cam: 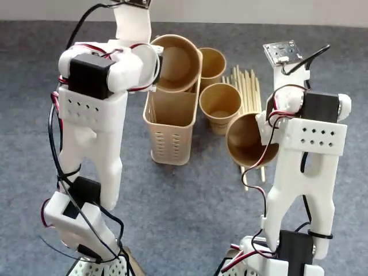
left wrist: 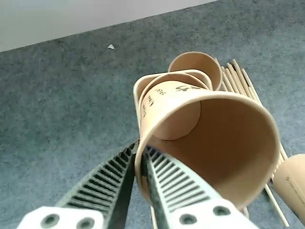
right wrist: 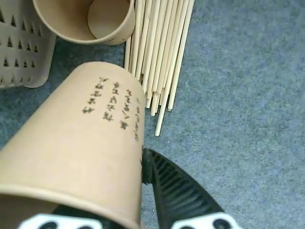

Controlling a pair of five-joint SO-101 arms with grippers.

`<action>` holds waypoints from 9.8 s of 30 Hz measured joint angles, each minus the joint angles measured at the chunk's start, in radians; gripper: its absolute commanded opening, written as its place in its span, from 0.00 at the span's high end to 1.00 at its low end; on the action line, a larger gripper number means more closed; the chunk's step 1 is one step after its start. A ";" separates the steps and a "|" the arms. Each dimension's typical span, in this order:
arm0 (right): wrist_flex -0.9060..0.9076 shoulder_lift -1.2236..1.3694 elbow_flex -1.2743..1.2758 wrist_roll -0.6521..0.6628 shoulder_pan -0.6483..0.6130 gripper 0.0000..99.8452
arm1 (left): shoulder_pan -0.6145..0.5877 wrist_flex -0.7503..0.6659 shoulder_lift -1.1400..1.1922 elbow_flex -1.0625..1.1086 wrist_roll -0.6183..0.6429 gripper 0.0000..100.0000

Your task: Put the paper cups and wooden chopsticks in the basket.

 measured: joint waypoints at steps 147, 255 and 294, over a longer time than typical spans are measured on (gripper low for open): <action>0.003 0.035 -0.216 -0.135 -0.293 0.99 | -0.390 -0.005 0.302 0.318 -0.250 0.77; -0.051 0.026 -0.124 0.109 0.560 0.99 | 0.091 -0.052 0.470 0.353 -0.255 0.77; -0.051 0.026 -0.124 0.112 0.509 0.99 | 0.322 -0.012 -0.037 0.382 -0.275 0.77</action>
